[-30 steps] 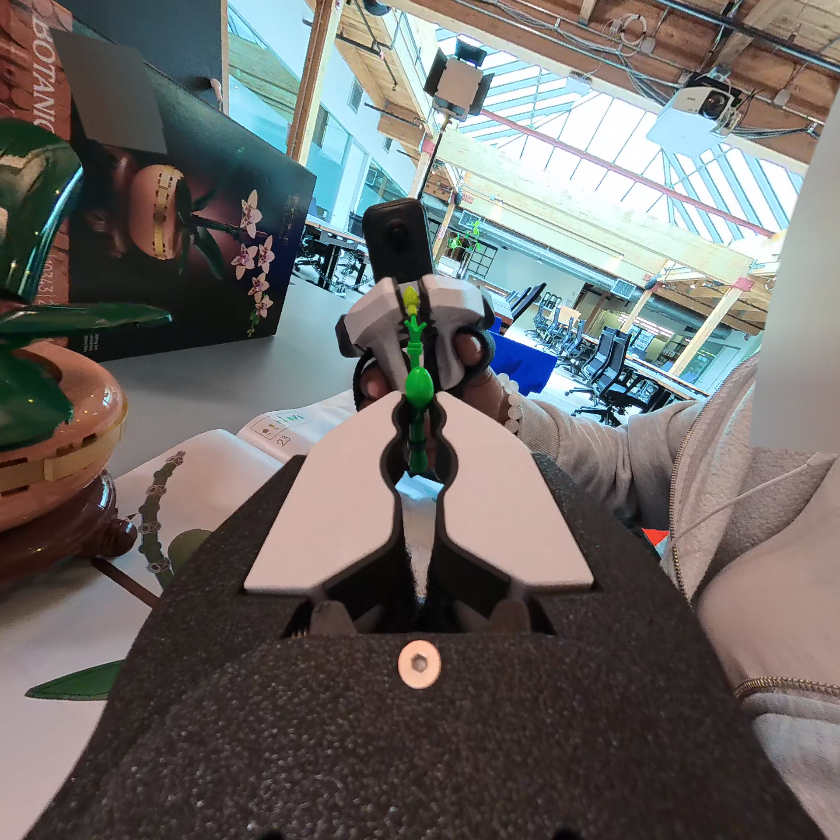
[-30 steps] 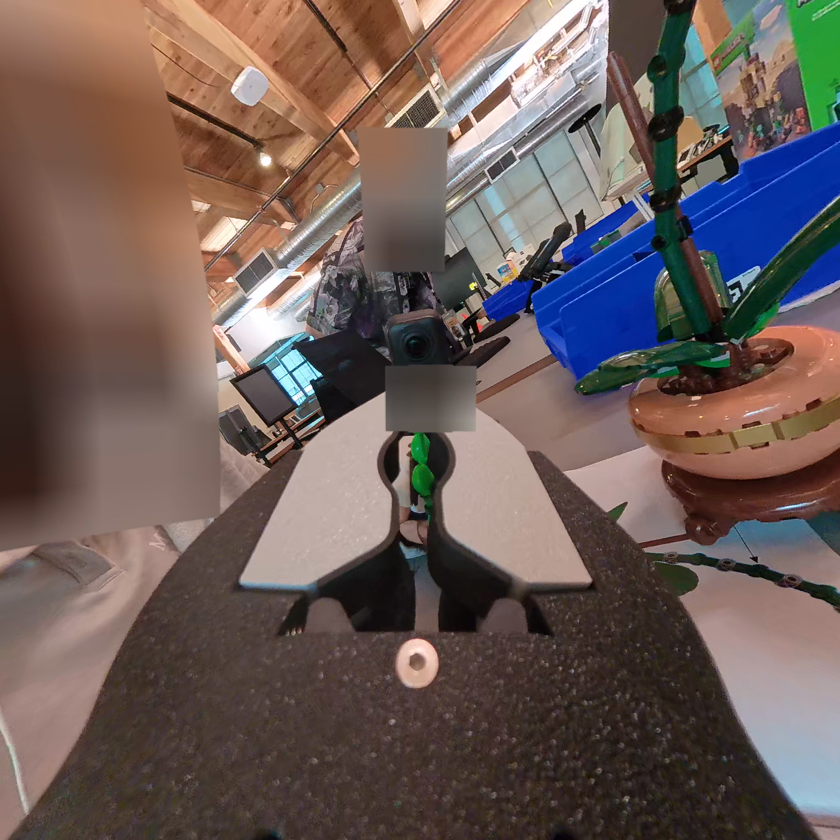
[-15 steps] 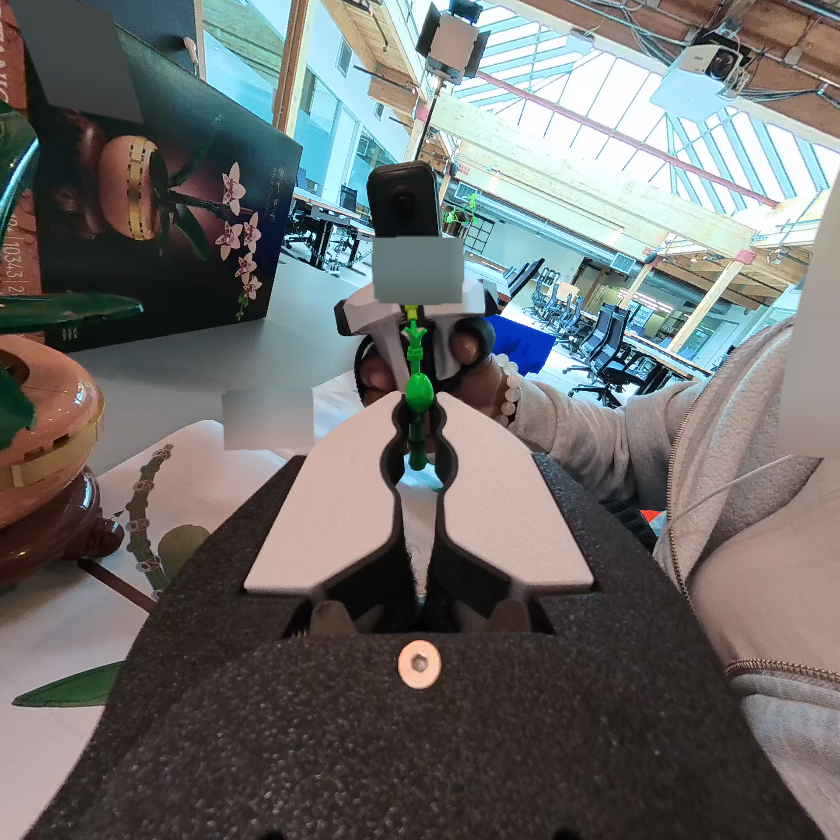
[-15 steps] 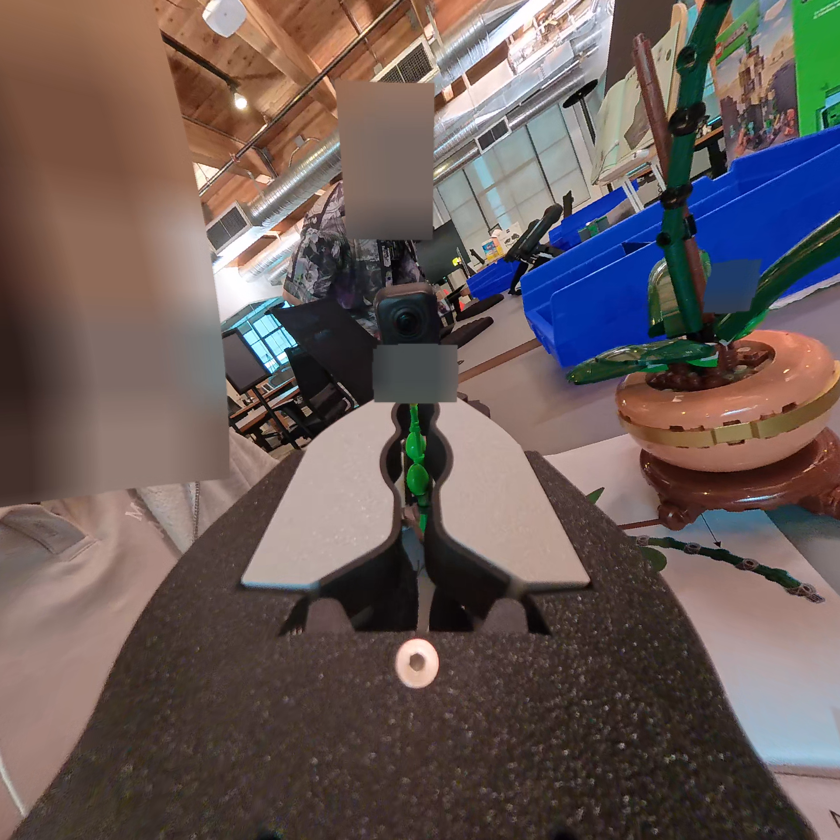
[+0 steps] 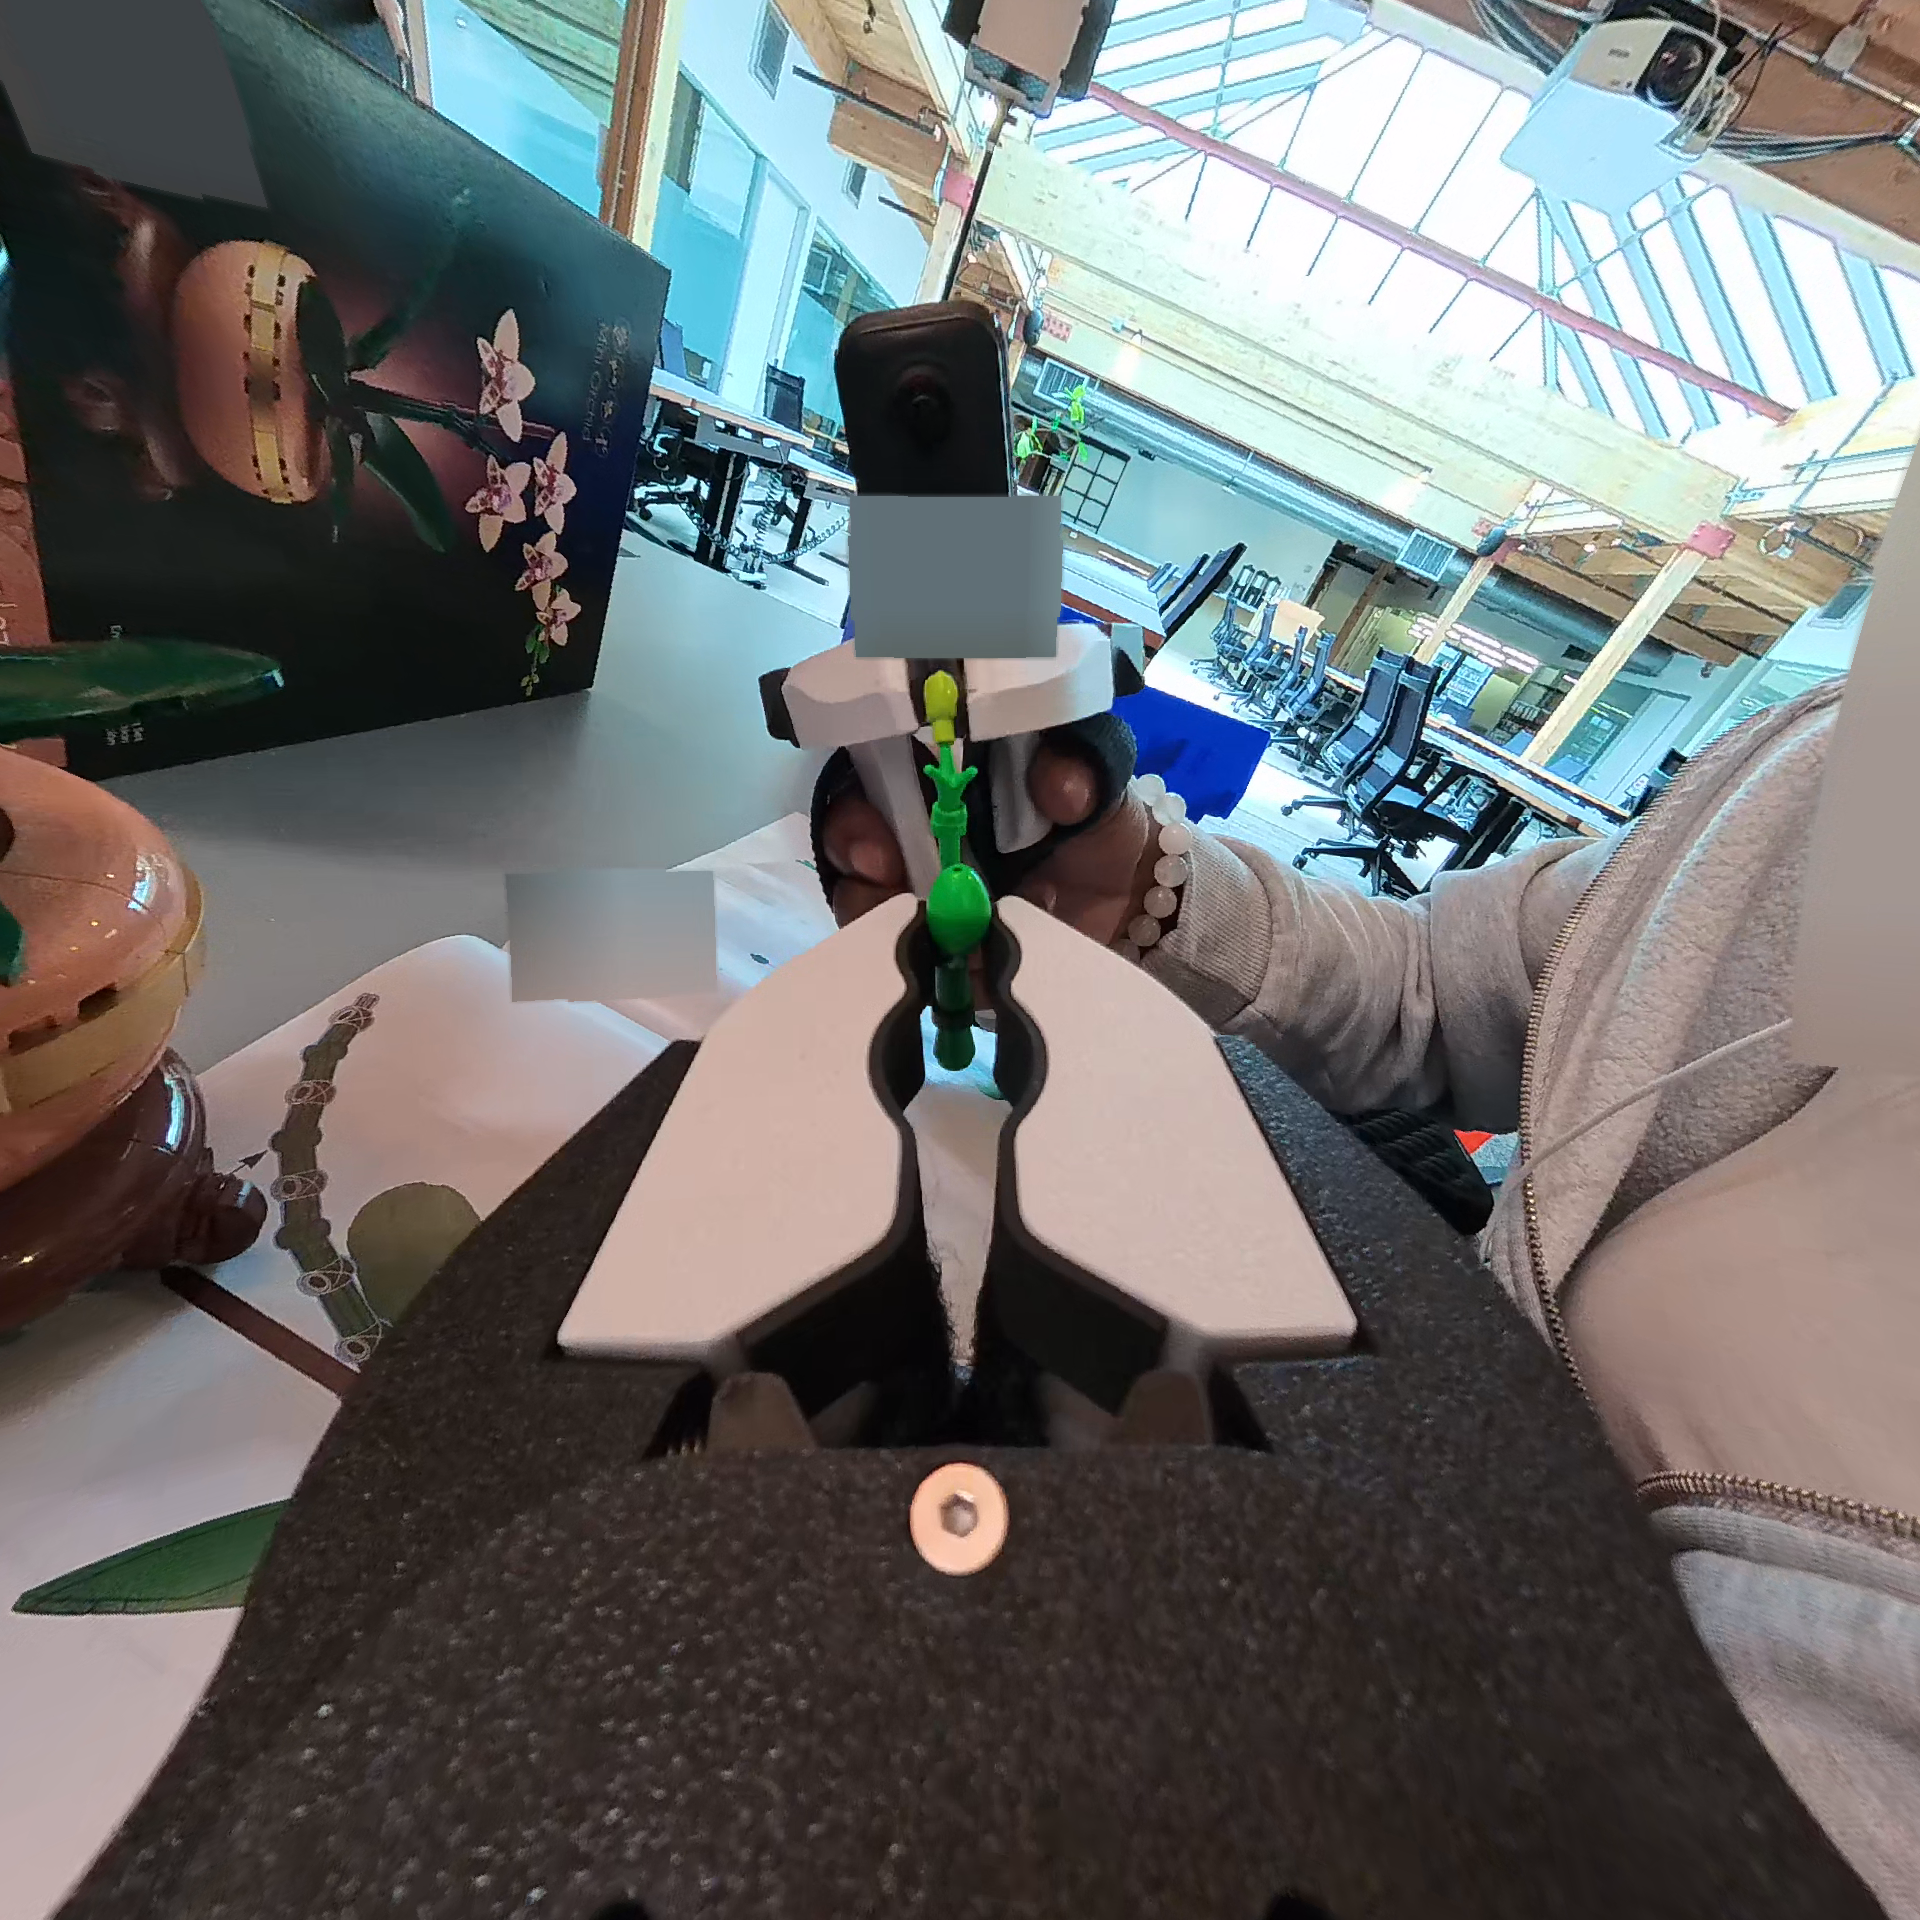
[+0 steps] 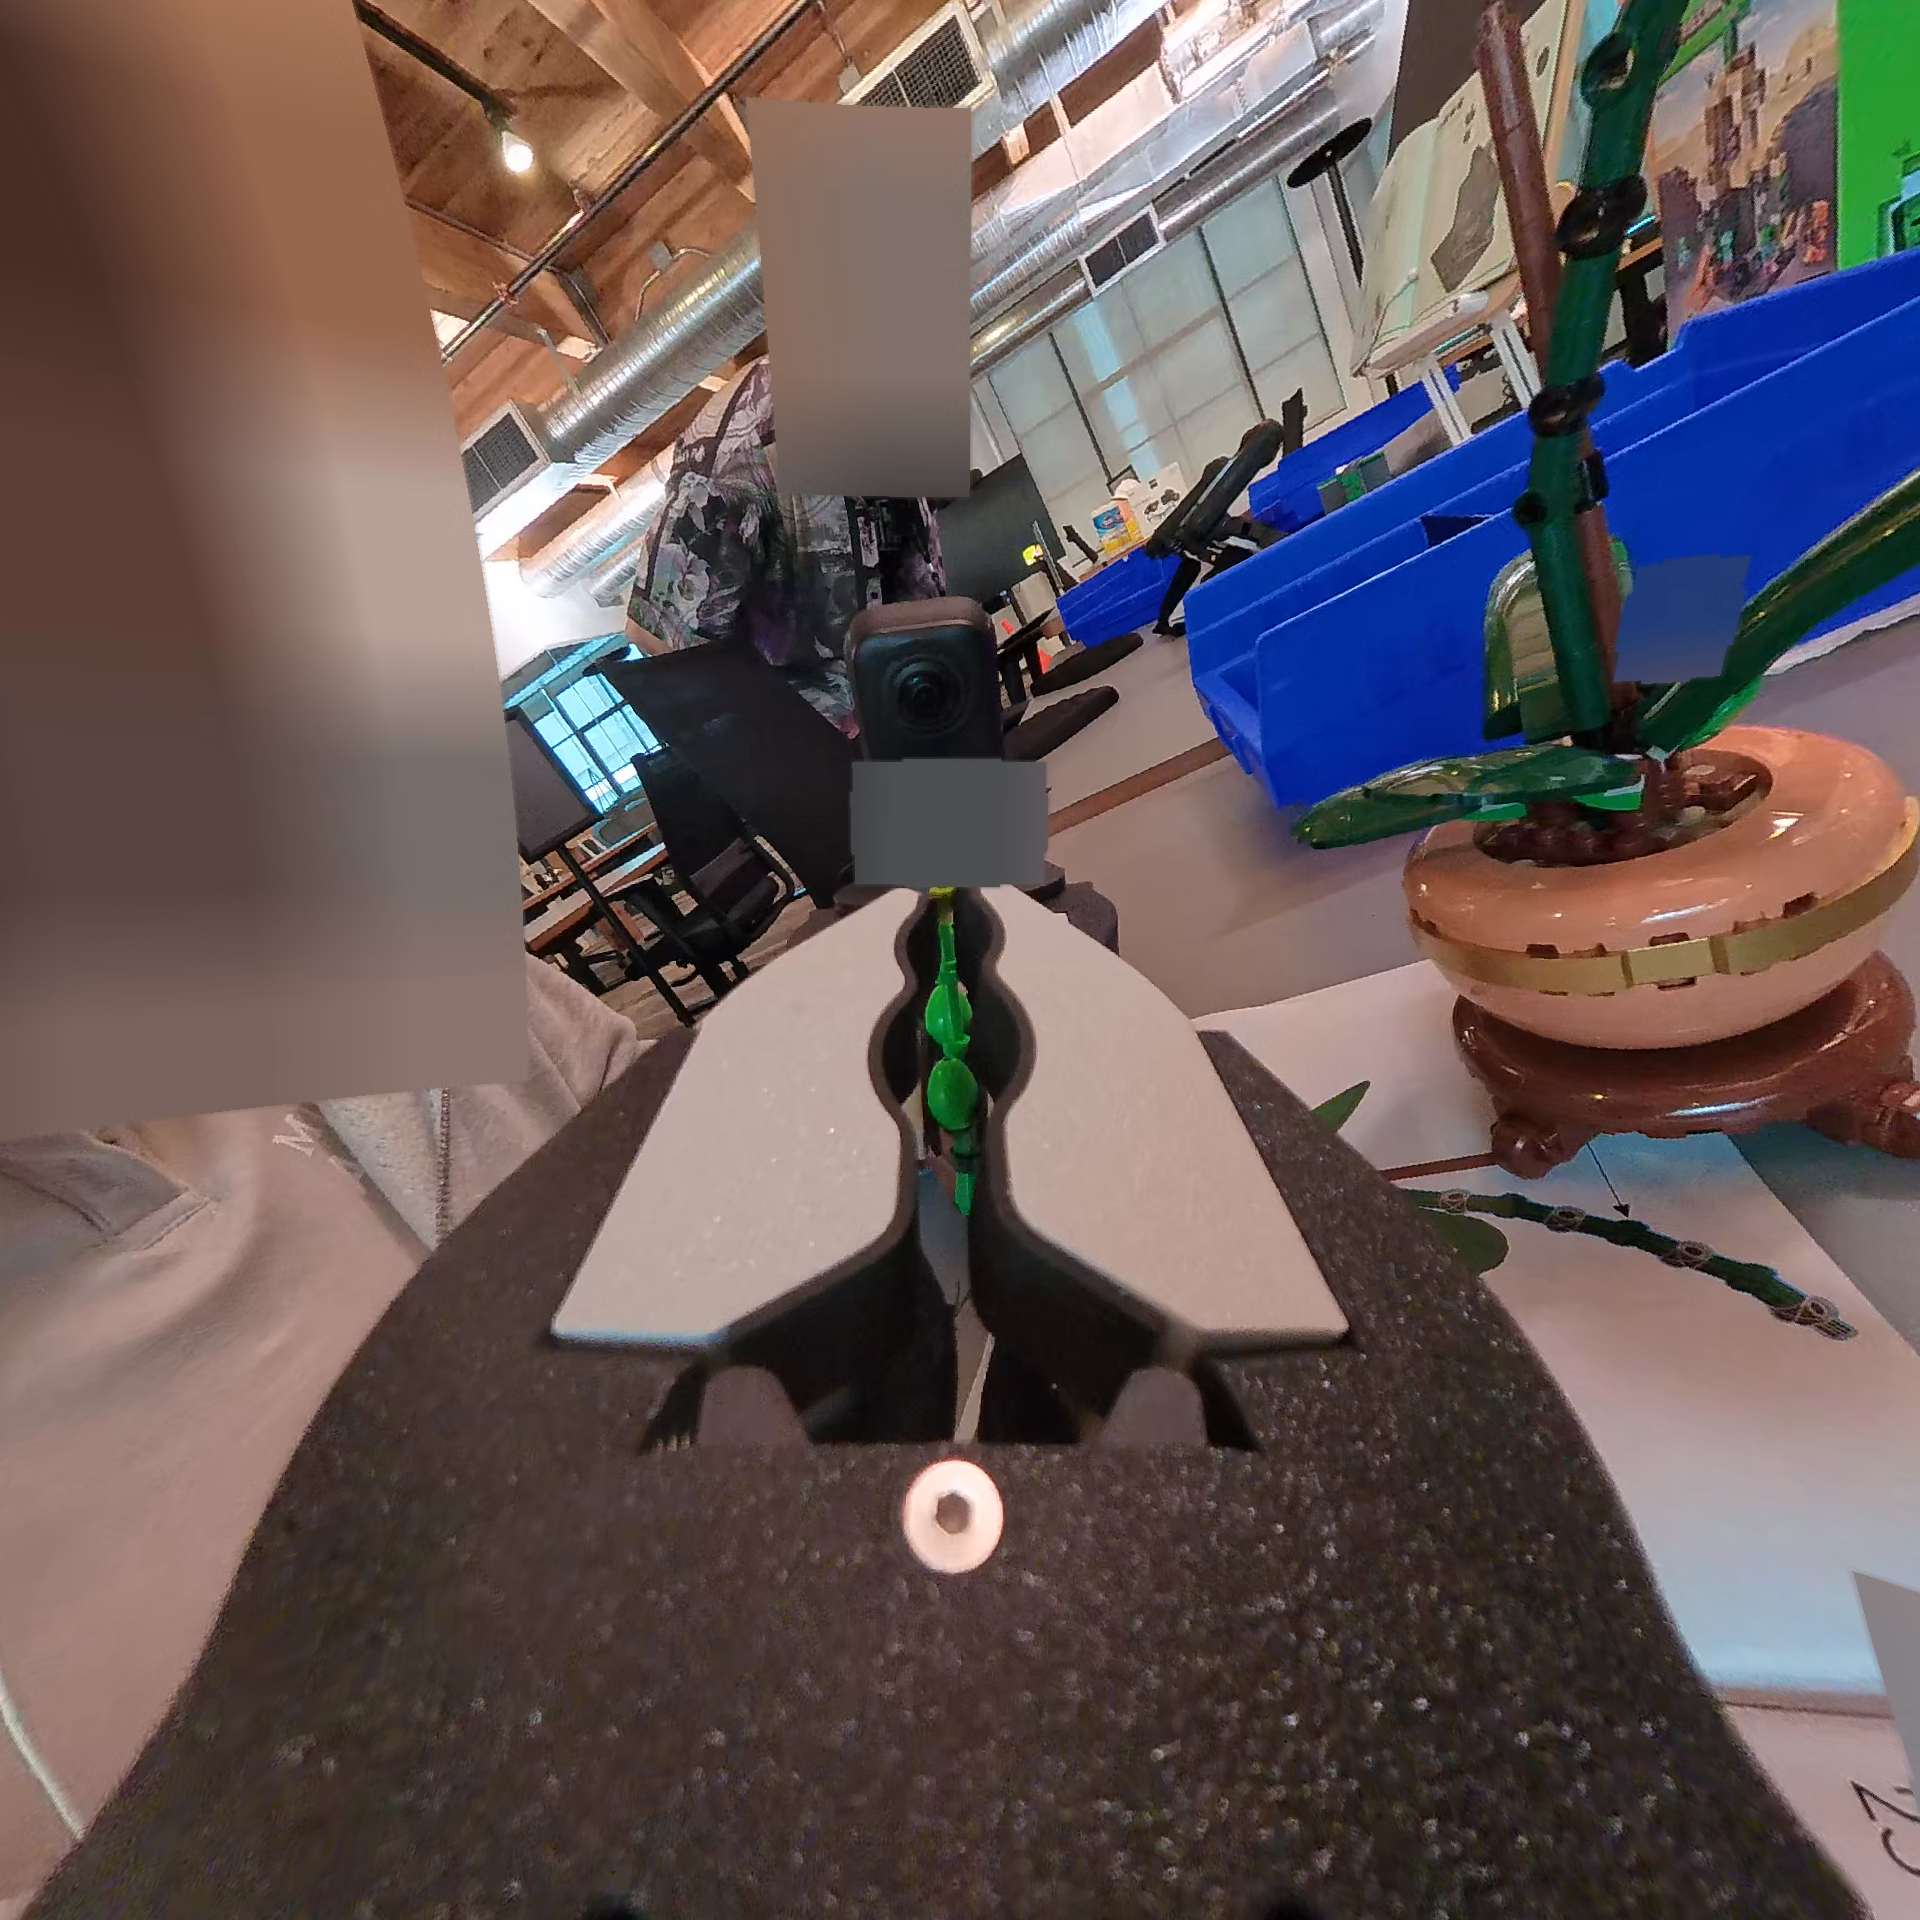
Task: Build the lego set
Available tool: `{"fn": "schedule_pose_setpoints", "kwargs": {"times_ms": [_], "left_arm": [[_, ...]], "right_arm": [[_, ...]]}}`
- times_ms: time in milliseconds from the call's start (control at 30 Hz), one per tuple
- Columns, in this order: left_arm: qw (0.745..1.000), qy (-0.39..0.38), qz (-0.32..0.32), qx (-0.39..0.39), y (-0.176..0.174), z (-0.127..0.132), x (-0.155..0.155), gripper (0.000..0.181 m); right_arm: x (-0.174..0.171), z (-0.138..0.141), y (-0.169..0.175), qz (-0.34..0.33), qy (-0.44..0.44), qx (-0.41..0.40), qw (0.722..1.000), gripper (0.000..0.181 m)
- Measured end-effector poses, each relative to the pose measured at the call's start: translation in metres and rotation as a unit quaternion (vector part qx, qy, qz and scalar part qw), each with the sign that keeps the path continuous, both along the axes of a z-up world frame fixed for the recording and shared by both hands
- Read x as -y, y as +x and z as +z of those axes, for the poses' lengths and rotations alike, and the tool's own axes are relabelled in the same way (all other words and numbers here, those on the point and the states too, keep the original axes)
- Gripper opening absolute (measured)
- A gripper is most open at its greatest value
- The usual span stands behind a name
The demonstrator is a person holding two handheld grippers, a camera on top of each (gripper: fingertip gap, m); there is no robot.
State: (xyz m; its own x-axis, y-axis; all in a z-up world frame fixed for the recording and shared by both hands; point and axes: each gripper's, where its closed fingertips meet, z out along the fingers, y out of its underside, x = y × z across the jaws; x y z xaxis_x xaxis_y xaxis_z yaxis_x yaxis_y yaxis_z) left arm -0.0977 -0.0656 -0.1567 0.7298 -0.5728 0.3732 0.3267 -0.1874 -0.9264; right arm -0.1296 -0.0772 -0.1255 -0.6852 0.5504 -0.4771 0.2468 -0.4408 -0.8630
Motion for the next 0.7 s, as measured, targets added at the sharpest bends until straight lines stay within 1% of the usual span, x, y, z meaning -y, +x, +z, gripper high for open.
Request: {"fn": "schedule_pose_setpoints", "kwargs": {"times_ms": [200,267,333,567,700], "left_arm": [[1.000,0.001,-0.001,0.003,-0.0002,0.0005,0.0004,0.007],[1.000,0.003,0.000,0.005,-0.0009,0.0011,0.0005,0.007],[1.000,0.004,0.000,0.006,-0.0011,0.0015,0.0008,0.007],[1.000,0.002,-0.003,0.004,0.0000,0.0007,0.0007,0.007],[1.000,0.000,-0.004,0.001,0.0008,0.0002,0.0007,0.007]], "right_arm": [[-0.0011,0.0015,0.0011,-0.002,0.005,-0.008,1.000,0.004],[0.0000,-0.0007,0.0011,0.002,0.020,-0.003,1.000,0.021],[0.0016,-0.0004,0.0013,0.002,0.027,-0.009,1.000,0.018],[-0.0036,0.0035,-0.0005,-0.010,0.003,-0.014,1.000,0.005],[-0.0030,0.0027,0.0011,-0.010,0.019,-0.015,1.000,0.004]]}}
